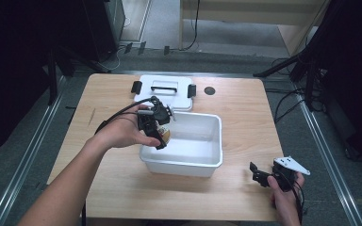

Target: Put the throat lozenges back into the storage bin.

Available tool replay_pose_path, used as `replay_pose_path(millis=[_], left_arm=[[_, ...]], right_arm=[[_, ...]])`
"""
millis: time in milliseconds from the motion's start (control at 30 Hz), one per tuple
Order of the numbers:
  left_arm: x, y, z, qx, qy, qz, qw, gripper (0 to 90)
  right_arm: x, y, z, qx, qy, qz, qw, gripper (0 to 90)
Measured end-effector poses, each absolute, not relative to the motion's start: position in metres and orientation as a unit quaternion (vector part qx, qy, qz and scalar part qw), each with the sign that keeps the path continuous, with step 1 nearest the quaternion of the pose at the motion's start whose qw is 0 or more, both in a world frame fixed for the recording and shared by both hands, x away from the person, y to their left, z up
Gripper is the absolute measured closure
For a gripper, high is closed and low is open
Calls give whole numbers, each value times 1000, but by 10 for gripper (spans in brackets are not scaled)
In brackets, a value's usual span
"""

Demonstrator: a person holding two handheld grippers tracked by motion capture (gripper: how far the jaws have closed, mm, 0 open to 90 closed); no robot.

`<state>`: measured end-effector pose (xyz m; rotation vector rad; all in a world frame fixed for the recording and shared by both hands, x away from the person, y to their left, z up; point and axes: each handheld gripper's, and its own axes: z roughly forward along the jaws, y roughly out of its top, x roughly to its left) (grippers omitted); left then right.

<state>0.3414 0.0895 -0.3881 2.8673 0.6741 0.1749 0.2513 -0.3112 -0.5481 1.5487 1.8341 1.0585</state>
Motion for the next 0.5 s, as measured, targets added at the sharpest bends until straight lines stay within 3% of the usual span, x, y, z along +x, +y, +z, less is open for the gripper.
replay_pose_path(millis=[500], left_arm=[[344,93,-409,971,216,53,91,214]], right_arm=[[251,-311,-548,572,677,387,256,44]])
